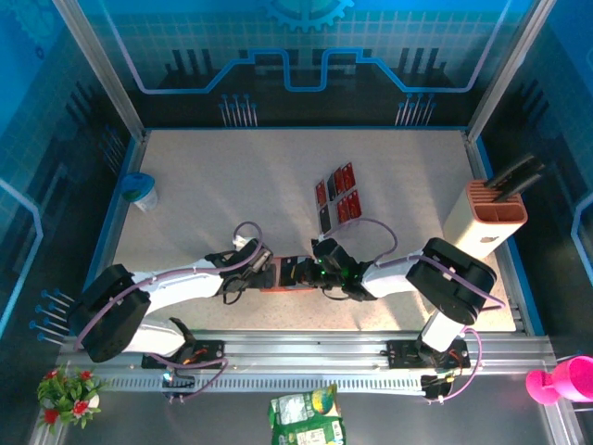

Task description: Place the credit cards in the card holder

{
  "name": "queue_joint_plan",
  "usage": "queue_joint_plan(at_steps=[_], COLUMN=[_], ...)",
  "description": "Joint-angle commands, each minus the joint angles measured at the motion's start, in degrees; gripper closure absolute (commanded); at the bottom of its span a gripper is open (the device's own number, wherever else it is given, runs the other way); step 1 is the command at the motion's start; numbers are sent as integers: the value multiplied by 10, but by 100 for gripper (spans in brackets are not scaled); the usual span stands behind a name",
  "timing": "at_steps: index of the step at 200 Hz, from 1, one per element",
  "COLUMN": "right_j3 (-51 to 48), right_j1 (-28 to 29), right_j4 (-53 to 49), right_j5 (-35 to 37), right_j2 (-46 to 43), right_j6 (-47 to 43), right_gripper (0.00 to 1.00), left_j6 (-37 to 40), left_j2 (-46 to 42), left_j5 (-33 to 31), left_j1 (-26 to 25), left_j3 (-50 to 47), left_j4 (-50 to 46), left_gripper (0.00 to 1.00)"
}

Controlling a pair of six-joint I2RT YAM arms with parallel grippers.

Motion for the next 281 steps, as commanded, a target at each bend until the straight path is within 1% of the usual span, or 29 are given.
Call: queue_joint_plan(at_steps=[1, 70, 205, 208, 221, 230, 244, 258, 270, 281], right_j3=[-3, 0, 40, 42, 50, 55, 64, 71, 78, 86], right_j1=[9, 7, 1, 1, 1, -1, -8, -15, -20, -22], right_j4=[-85, -112, -120, -137, -149, -160, -185, -218, -252, -282], right_j5=[4, 2, -38, -39, -44, -48, -51, -43, -31, -19], right_j2=[-2, -11, 42, 43, 46, 44, 29, 0, -26, -51], right_j6=[-16, -21, -35, -36, -45, -55, -74, -95, -114, -132], right_gripper=[100, 100, 100, 100, 100, 93, 78, 66, 61, 60], left_j6=[0, 1, 2, 2, 0, -3, -11, -21, -30, -38], left_j2=[8, 10, 13, 13, 9, 4, -5, -20, -35, -49], left_j5=[-6, -6, -4, -3, -1, 1, 8, 22, 38, 56], left_j1=[-2, -2, -2, -3, -2, -2, 1, 9, 25, 42], left_j3=[-8, -7, -6, -6, -4, -3, -1, -4, -12, -21], left_j4=[3, 4, 8, 7, 6, 5, 4, 6, 11, 17], left_gripper=[1, 1, 1, 1, 1, 1, 1, 1, 1, 1])
